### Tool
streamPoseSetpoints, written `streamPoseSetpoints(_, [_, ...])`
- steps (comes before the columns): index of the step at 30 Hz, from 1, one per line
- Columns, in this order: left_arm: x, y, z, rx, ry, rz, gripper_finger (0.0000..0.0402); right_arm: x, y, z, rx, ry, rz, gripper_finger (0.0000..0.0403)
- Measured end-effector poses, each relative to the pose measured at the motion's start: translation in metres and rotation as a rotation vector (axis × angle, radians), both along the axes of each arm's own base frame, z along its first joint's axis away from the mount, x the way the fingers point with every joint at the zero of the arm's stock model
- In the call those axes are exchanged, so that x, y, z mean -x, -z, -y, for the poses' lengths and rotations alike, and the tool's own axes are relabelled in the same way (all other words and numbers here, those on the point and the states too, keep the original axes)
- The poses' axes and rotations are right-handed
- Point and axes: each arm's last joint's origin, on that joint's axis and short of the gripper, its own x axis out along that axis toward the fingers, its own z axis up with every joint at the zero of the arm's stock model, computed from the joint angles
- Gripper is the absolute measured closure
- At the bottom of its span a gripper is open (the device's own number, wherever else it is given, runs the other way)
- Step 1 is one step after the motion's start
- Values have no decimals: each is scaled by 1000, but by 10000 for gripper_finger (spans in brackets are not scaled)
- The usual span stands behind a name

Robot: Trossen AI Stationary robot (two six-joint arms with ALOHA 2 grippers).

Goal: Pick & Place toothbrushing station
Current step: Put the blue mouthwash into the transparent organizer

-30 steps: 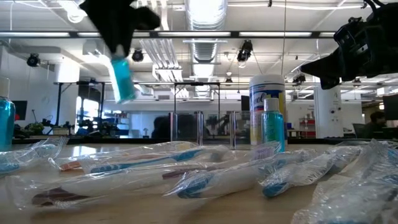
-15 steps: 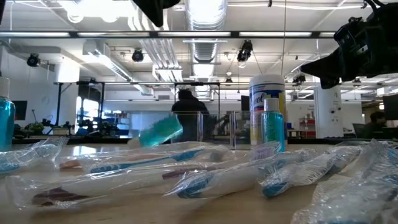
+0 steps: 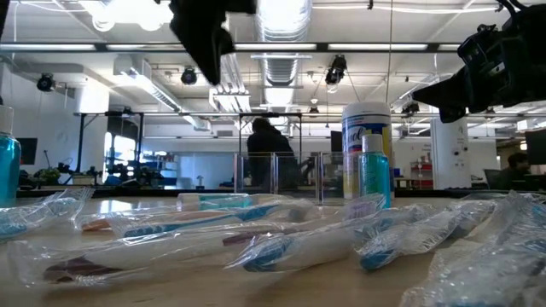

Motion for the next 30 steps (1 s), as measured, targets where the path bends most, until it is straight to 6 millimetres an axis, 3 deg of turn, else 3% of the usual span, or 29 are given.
streamPoseSetpoints(6, [9, 57, 1, 82, -180, -39, 279, 0, 0, 0, -14, 1, 0, 394])
streamPoseSetpoints(13, [18, 99, 3, 175, -310, -33, 199, 0, 0, 0, -14, 1, 0, 394])
streamPoseSetpoints(21, [22, 119, 0, 198, -371, -10, 175, 0, 0, 0, -14, 1, 0, 394])
streamPoseSetpoints(30, [18, 119, -7, 195, -420, 47, 174, 0, 0, 0, -14, 1, 0, 394])
